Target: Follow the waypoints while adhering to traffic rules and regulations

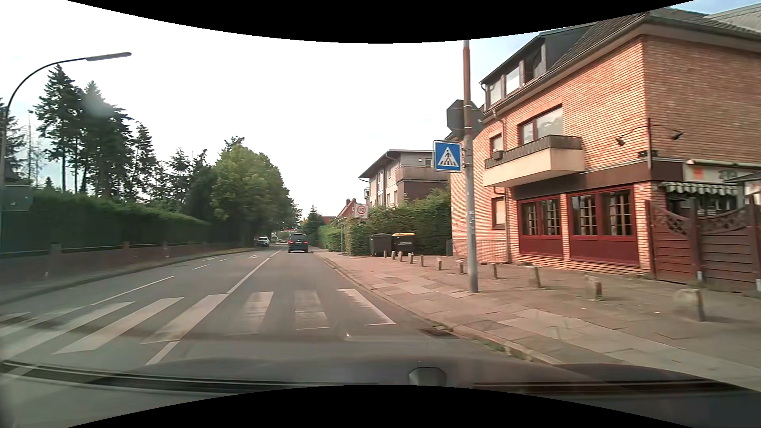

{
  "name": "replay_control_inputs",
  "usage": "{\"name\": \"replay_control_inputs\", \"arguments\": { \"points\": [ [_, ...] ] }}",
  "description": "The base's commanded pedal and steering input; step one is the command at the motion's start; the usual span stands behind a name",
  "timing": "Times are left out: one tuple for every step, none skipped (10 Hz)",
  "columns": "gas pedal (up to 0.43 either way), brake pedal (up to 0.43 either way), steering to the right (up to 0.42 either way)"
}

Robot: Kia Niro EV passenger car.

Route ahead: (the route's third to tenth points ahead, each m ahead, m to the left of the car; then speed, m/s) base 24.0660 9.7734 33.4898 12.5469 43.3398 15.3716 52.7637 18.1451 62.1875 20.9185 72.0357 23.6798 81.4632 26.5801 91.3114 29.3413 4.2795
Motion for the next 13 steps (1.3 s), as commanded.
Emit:
{"name": "replay_control_inputs", "arguments": {
  "points": [
    [0.118, 0.0, -0.408],
    [0.118, 0.0, -0.39],
    [0.118, 0.0, -0.372],
    [0.118, 0.0, -0.338],
    [0.118, 0.0, -0.296],
    [0.118, 0.0, -0.256],
    [0.118, 0.0, -0.211],
    [0.118, 0.0, -0.163],
    [0.118, 0.0, -0.126],
    [0.118, 0.0, -0.088],
    [0.118, 0.0, -0.055],
    [0.118, 0.0, -0.015],
    [0.118, 0.0, 0.014]
  ]
}}
